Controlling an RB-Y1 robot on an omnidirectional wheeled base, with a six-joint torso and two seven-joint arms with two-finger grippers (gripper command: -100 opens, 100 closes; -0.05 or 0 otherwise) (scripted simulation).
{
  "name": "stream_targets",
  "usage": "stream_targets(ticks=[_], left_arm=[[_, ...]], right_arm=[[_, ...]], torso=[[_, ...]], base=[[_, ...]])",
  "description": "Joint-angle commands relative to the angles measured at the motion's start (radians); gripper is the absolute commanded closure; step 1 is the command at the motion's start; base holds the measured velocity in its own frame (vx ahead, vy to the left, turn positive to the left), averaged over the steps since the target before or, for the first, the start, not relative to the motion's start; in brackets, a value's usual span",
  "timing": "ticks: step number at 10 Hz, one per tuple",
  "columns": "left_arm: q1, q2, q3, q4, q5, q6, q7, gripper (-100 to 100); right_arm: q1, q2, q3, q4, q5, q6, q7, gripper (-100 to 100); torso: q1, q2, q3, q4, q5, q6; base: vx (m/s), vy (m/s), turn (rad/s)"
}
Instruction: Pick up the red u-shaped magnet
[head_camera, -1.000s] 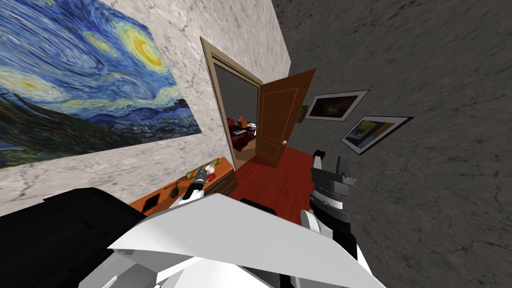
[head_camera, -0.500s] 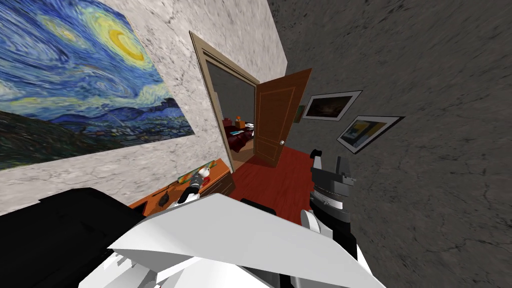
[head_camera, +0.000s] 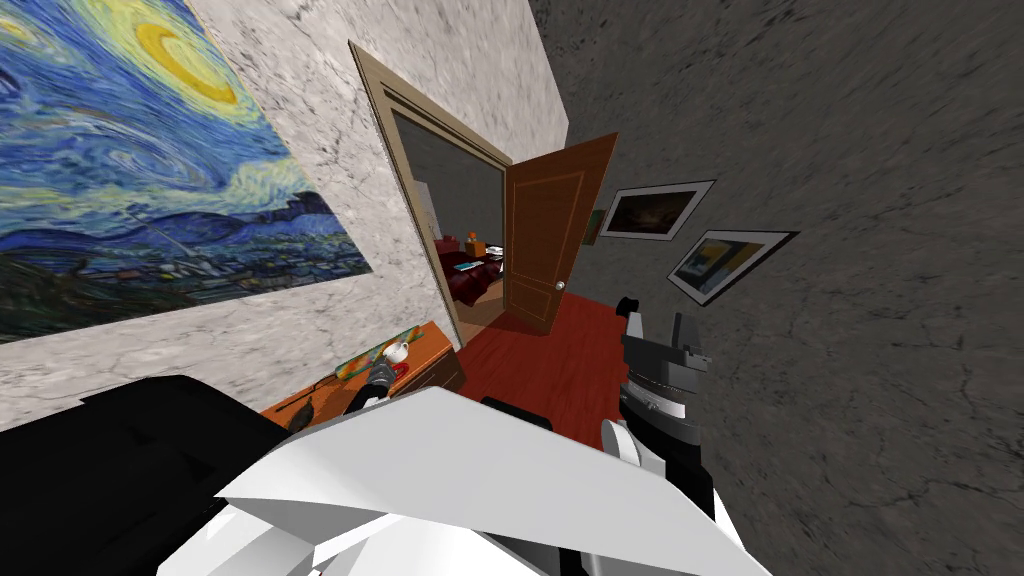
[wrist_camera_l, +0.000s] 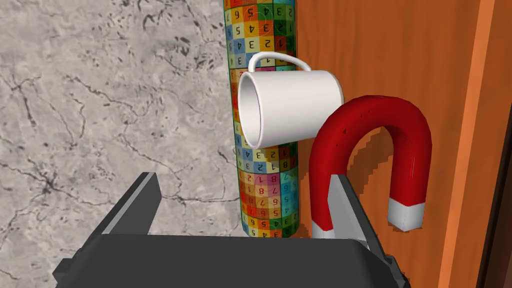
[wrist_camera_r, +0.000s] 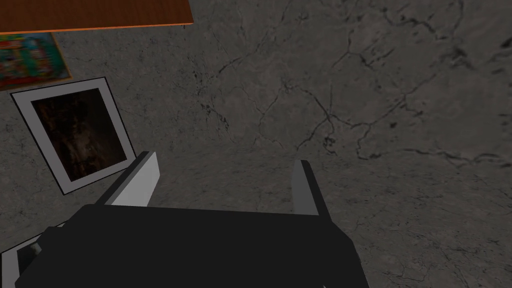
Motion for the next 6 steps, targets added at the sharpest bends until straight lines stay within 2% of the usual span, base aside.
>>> stream_targets(ticks=[1,2,4,5,6], left_arm=[[-0.002,0.015,0.016,0.050,0.001,0.008,0.011,-100],[-0.003,0.027,0.030,0.094,0.001,0.018,0.019,-100],[-0.003,0.027,0.030,0.115,0.001,0.018,0.019,-100],[-0.004,0.038,0.043,0.152,0.000,0.028,0.026,-100],[-0.004,0.038,0.043,0.159,0.000,0.028,0.026,-100]], right_arm=[[0.000,0.000,0.000,0.000,0.000,0.000,0.000,0],[0.000,0.000,0.000,0.000,0.000,0.000,0.000,0],[0.000,0.000,0.000,0.000,0.000,0.000,0.000,0],[0.000,0.000,0.000,0.000,0.000,0.000,0.000,0],[0.000,0.000,0.000,0.000,0.000,0.000,0.000,0]], torso=[[0.000,0.000,0.000,0.000,0.000,0.000],[0.000,0.000,0.000,0.000,0.000,0.000],[0.000,-0.002,-0.001,0.000,0.000,0.000],[0.001,0.001,0.000,0.000,0.000,0.000],[0.001,0.001,0.001,0.000,0.000,0.000]], base=[[0.070,-0.014,-0.079],[0.101,-0.019,-0.146],[0.062,-0.005,-0.009],[0.040,-0.002,-0.084],[0.043,0.007,-0.047]])
